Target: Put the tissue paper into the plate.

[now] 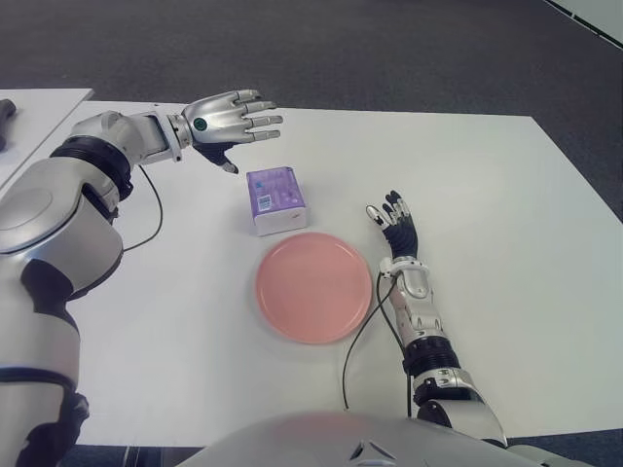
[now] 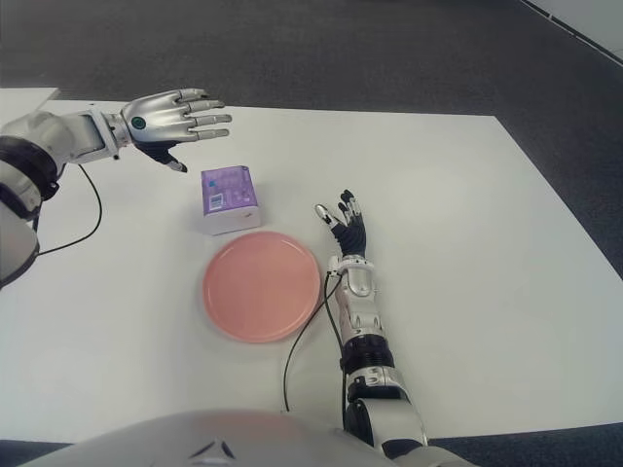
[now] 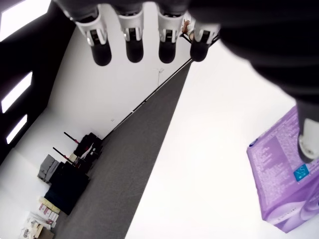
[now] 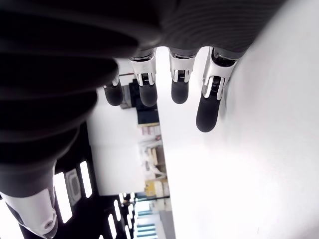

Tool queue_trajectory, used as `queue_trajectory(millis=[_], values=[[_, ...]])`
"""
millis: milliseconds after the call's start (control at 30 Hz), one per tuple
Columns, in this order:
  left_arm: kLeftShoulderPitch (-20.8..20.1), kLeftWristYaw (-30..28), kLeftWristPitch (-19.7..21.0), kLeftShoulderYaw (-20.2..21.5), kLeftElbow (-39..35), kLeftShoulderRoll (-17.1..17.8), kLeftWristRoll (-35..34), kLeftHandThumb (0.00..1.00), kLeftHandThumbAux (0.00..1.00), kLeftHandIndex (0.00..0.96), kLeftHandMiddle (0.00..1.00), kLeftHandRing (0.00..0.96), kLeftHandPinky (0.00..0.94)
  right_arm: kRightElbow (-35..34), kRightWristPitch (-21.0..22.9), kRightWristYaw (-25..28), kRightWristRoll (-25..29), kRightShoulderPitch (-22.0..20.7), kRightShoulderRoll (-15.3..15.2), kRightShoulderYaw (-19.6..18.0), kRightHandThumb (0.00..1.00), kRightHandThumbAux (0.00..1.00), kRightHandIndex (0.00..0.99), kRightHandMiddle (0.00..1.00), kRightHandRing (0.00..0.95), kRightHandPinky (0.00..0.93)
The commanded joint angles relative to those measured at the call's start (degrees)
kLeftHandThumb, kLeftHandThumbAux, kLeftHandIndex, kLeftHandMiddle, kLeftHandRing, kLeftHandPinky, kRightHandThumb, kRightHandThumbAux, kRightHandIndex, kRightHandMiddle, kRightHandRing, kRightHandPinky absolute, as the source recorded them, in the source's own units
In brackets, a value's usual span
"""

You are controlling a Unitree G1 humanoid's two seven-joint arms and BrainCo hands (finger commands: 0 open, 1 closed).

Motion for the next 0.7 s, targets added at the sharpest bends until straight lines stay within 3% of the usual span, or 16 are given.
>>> queue_trajectory(millis=[33,700], values=[[0.6,-0.5,0.6,0.4,0.1,0.6,0.0,0.085,0.441,0.0,0.0,0.0,0.0,3.1,4.0,-0.6,-0.1,3.5,0.7,0.0,0.204,0.66,0.0,0.0,0.0,0.009],[4.4,-0.9,1.2,-0.6,1.1,-1.8,0.6,0.125,0.441,0.0,0.0,0.0,0.0,3.1,4.0,-0.8,-0.2,3.6,0.9,0.1,0.204,0.66,0.0,0.0,0.0,0.009]])
